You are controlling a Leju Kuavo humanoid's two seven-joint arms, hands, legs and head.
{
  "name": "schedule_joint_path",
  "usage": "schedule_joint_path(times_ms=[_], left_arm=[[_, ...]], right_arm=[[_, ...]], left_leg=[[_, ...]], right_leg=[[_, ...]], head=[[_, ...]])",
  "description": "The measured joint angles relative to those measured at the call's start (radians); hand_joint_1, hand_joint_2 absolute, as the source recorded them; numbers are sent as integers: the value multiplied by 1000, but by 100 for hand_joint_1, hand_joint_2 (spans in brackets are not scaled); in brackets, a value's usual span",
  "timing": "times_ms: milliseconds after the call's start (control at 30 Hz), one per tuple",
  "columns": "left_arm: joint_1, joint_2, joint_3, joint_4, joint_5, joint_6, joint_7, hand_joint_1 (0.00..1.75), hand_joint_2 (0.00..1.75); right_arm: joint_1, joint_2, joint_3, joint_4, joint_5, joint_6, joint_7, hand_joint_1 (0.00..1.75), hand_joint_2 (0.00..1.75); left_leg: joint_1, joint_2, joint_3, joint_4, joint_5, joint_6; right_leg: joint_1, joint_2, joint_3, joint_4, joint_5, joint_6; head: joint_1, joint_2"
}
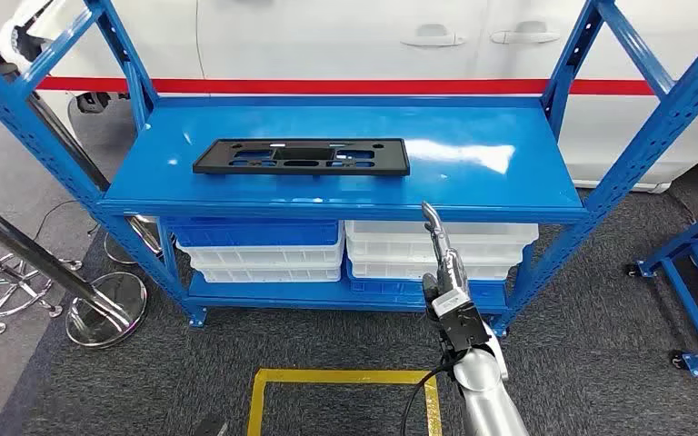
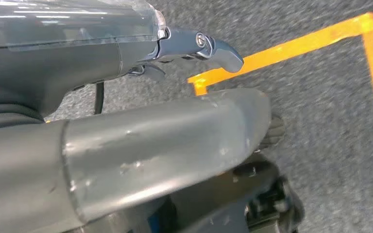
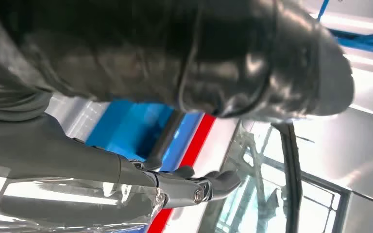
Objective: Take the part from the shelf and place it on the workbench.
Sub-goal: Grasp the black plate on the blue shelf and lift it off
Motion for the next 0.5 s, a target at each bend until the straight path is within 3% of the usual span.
schedule_joint_path(times_ms=[100,200,233,267,333,367,400,433,500], left_arm=[[0,1,0,0,1,2,1,0,0],[-9,0,1,0,2,5,1,0,0],[-13,-1,1,0,2,5,0,0,0],[-14,-2,0,0,2,5,0,0,0],[-13,-3,1,0,3,5,0,0,0],[-10,-4,1,0,3,5,0,0,0],[-6,-4,1,0,3,5,1,0,0],[-3,-5,1,0,2,5,1,0,0],[1,-6,2,0,1,5,2,0,0]], right_arm=[[3,2,0,-1,-1,-1,3,0,0],[-3,11,1,-14,-2,-1,2,0,0],[-8,13,1,-18,-2,-1,1,0,0],[-9,13,1,-18,-3,-1,1,0,0],[-4,13,1,-14,-3,-1,2,0,0],[2,11,1,-12,-4,-1,3,0,0],[6,10,1,-9,-4,-1,4,0,0],[9,8,1,-8,-5,-1,5,0,0],[10,7,0,-6,-7,-1,8,0,0]], left_leg=[[-9,2,7,8,-21,12],[-2,4,59,-46,-66,30],[5,5,84,-71,-79,33],[10,4,104,-90,-91,33],[13,4,131,-98,-108,30],[13,4,144,-98,-119,26],[14,3,158,-98,-130,22],[15,3,172,-97,-142,18],[16,2,194,-93,-163,8]], right_leg=[[-7,3,18,-19,-10,20],[-5,0,58,-51,-30,35],[-4,-4,43,-18,-44,38],[-5,-7,4,47,-63,42],[-9,-9,-109,194,-87,52],[-11,-10,-158,236,-74,57],[-13,-10,-193,241,-35,60],[-15,-11,-214,210,25,64],[-18,-13,-226,113,142,66]], head=[[-3,0],[-3,0],[-2,0],[-1,0],[-1,0],[-1,0],[-1,0],[-1,0],[-1,0]])
